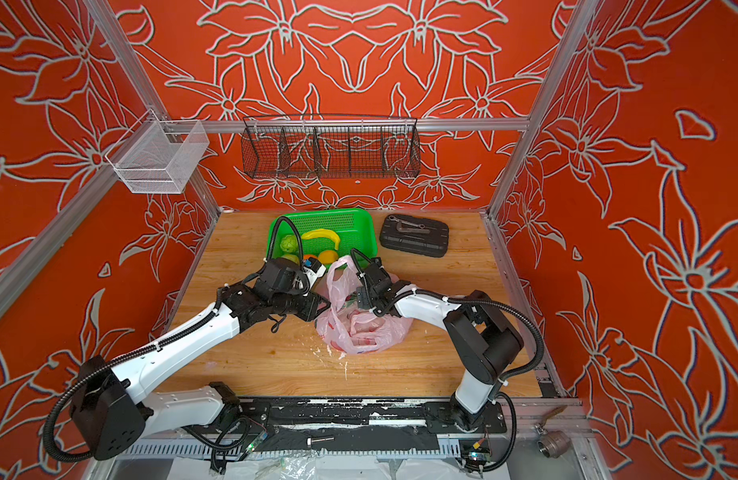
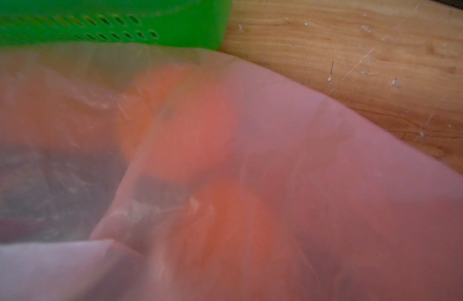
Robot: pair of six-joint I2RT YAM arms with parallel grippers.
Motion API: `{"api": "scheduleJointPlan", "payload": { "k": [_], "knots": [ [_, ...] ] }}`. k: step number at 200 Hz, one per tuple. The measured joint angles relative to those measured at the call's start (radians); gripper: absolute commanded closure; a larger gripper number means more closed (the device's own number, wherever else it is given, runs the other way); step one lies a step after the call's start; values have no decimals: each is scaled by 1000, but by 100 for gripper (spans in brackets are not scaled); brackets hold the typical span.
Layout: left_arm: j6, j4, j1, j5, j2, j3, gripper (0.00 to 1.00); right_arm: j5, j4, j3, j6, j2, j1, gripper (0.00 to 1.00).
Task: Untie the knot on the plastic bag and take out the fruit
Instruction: 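Grasp the orange inside the bag with the right while the left holds the rim, then lift the orange out with the right gripper and pass it to the left gripper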
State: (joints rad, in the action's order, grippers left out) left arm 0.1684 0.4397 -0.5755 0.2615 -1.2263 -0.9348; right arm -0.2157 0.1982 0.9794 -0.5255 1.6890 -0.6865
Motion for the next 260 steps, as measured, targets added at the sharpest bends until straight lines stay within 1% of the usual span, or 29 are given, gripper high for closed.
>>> {"api": "scheduleJointPlan", "payload": {
  "k": [13, 25, 62, 94, 158, 195, 216, 260],
  "knots": [
    [0, 0, 0, 0, 0, 0, 63, 5, -2, 0, -1, 0, 3, 35],
    [0, 0, 0, 0, 0, 0, 63, 10, -2, 0, -7, 0, 4, 39],
    [0, 0, 0, 0, 0, 0, 63, 38, -20, -16, -5, -14, 5, 47],
    [0, 0, 0, 0, -5, 0, 63, 64, -29, -40, -5, -58, 5, 53],
    [1, 0, 0, 0, -11, 0, 59, 118, -36, -88, -24, -195, 5, 54],
    [1, -1, 0, 1, -11, 0, 57, 174, -50, -137, -56, -284, 5, 54],
    [0, -1, 0, 1, -11, 0, 53, 200, -52, -170, -79, -340, 5, 54],
    [-16, -13, -1, 5, 28, 0, 39, 222, -37, -201, -130, -490, 6, 53]
  ]
}}
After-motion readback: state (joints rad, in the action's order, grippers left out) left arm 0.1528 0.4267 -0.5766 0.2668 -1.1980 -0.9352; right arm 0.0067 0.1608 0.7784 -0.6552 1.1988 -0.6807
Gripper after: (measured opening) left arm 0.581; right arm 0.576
